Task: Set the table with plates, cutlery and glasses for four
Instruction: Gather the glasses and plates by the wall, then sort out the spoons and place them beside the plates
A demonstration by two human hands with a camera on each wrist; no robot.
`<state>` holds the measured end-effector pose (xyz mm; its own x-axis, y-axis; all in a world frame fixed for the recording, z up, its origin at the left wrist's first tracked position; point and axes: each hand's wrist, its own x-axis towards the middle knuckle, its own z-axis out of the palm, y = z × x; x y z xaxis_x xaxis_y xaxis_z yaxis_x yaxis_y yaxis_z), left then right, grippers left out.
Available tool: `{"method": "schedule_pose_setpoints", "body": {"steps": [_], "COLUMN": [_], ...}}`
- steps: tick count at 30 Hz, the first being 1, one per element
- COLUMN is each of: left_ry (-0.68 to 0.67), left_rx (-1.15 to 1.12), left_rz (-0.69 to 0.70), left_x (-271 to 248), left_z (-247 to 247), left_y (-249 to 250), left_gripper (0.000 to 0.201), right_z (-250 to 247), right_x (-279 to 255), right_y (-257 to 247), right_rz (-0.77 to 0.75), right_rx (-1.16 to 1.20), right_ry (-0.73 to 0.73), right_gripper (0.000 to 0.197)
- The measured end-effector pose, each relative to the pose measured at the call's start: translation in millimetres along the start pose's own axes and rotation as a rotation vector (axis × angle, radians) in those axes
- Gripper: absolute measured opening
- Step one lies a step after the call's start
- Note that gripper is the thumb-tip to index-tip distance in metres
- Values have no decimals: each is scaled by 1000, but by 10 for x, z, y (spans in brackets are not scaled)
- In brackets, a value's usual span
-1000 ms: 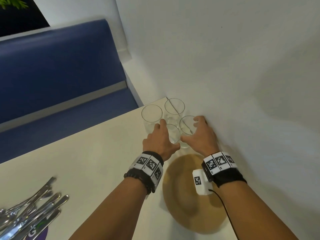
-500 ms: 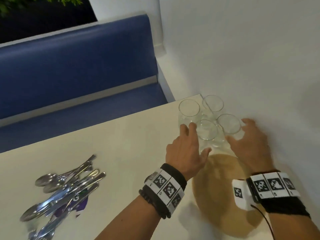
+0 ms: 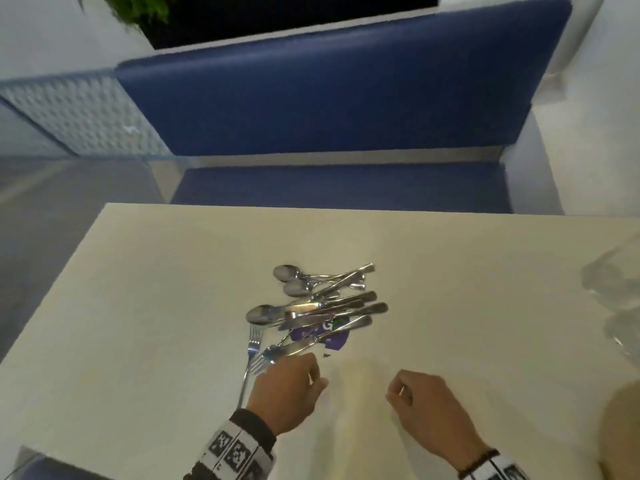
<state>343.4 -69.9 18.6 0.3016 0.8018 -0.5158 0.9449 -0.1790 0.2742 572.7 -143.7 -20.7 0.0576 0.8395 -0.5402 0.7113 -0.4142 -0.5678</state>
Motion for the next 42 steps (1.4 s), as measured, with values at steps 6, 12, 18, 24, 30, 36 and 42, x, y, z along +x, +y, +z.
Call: {"method": "schedule_pose_setpoints", "body": {"steps": [6,12,18,24,30,36,42], "left_ry": [156,118,116,89,70,61,11], "left_rx": [-182,-238,-309,-330,-375,-533,-1117], "left_rz": [-211,-126,-48,13,19,106,-35], "left_x": [192,448,574,691,709,744,719], "left_z": [-244,-267,-249,-246,-242,-236,-242], "left_y": [-1154,-1449,-1470,-1374,-1265,-1153,-1036], "left_gripper": [19,20,17,17,17,18,41], "right_z": [135,-88,17,83,7,-70,404], "right_x": [1144,1923,1898,1773,1753,1510,1042], "right_y": [-1078,-1457,-1317,-1246,-1240,-1346,-1769], "right_rz": [-73,-175,-242,-175,-117,-150,-212], "right_rx": [-117,-506,-631,-581,-452,-319,56], "right_ry": [253,248,240,203,132,188,-49], "right_gripper": [20,26,21,11,7,9,6]}}
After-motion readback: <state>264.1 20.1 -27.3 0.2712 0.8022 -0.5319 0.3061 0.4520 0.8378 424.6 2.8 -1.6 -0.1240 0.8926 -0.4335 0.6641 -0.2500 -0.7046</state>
